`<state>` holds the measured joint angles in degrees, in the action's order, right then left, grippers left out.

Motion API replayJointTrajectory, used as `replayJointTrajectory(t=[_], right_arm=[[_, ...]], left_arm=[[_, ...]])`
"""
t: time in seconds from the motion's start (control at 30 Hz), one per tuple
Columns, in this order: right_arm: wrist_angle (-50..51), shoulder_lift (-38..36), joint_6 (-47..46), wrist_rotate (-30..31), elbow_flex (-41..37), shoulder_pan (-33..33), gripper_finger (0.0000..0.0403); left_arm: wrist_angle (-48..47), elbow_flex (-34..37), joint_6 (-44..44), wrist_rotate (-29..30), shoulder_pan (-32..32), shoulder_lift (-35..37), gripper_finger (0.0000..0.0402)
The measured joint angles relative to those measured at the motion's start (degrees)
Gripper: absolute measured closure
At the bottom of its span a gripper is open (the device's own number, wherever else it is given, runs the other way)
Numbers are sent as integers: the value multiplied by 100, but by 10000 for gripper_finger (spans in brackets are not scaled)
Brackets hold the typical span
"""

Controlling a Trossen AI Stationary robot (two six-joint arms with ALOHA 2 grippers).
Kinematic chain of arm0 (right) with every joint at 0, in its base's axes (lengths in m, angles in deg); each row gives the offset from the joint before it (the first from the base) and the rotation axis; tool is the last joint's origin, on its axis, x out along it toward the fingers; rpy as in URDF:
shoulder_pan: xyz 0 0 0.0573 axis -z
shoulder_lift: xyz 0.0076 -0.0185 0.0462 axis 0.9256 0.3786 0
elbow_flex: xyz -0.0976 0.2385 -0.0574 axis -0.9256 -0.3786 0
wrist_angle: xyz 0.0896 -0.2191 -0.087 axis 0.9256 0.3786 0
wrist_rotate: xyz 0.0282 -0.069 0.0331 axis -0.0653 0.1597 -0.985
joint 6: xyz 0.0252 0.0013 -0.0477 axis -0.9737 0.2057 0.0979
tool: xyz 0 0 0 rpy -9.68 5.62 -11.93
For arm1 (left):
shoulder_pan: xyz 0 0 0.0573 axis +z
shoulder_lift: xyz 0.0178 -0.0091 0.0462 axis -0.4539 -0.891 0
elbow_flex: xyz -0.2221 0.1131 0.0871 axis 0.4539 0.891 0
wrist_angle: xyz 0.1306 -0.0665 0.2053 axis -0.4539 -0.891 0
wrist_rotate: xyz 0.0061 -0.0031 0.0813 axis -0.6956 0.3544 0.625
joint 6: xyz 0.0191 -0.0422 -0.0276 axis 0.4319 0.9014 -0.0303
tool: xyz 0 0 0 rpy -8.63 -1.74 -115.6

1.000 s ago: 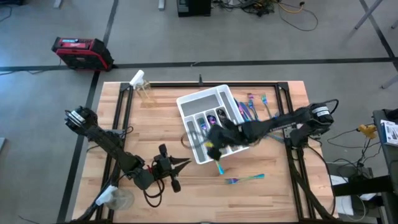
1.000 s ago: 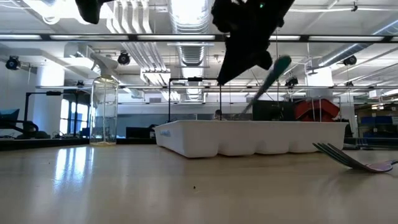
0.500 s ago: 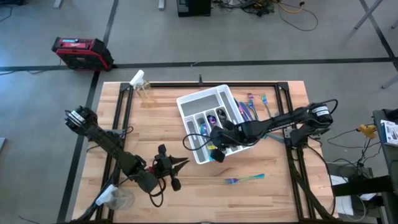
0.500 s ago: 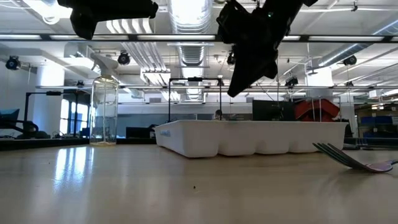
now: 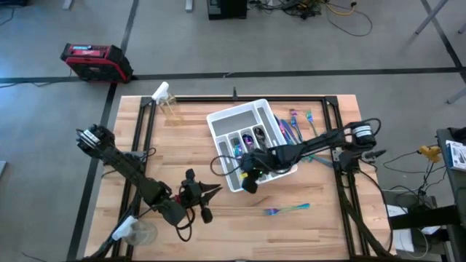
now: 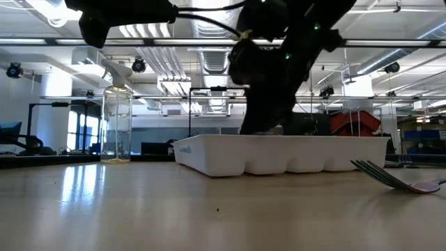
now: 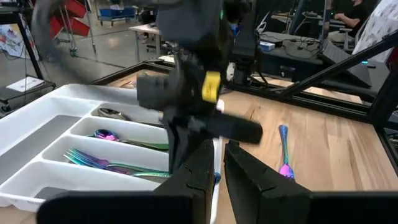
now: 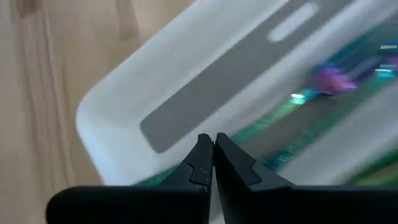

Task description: Sort silverware

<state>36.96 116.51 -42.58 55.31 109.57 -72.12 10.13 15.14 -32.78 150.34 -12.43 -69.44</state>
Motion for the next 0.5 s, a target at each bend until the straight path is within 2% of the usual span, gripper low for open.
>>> replayJointTrajectory(t=[0.13, 0.3, 0.5], right_arm=[[240, 446, 334, 182, 343, 170, 403], [407, 581, 592, 1246, 536, 464, 403], [481, 417, 811, 1257, 531, 496, 403]], left_arm=[[-1, 2, 88, 0, 21, -90, 377], [-27, 2, 88, 2, 45, -99, 377], [-39, 2, 86, 0, 64, -99, 377]])
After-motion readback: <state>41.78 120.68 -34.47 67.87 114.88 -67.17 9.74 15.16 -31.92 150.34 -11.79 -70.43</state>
